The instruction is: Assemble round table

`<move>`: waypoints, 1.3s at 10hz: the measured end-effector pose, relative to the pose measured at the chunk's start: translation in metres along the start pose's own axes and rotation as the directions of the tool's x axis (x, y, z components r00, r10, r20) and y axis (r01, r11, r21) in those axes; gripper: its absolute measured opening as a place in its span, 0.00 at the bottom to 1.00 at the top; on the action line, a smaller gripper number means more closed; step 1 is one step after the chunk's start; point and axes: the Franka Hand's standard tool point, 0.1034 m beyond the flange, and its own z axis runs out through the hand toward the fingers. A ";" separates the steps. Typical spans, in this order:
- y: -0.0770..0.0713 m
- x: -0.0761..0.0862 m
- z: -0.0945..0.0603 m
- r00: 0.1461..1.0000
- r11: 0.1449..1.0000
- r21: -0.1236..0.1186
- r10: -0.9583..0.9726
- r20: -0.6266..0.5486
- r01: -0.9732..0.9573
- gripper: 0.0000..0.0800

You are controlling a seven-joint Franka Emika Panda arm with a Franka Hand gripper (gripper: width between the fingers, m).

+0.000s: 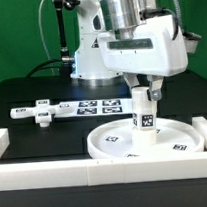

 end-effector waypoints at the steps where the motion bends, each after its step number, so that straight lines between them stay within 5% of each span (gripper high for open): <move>1: 0.000 0.000 0.000 0.996 0.996 0.009 0.090 0.008 -0.091 0.51; 3: 0.001 0.004 0.001 0.919 0.918 0.046 0.392 0.048 -0.394 0.51; 9: 0.000 0.005 0.000 0.464 0.465 0.031 0.875 0.136 -0.885 0.51; 11: 0.000 0.004 0.001 0.487 0.488 0.033 0.863 0.135 -0.872 0.55; 12: 0.000 0.004 0.001 0.516 0.516 0.037 0.846 0.134 -0.856 0.74; 13: 0.001 0.003 0.001 0.519 0.519 0.033 0.845 0.134 -0.854 0.74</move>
Offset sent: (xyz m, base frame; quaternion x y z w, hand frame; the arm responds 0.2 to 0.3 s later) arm -0.0134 -0.0116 -0.0040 0.0020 0.0047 0.2603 0.9655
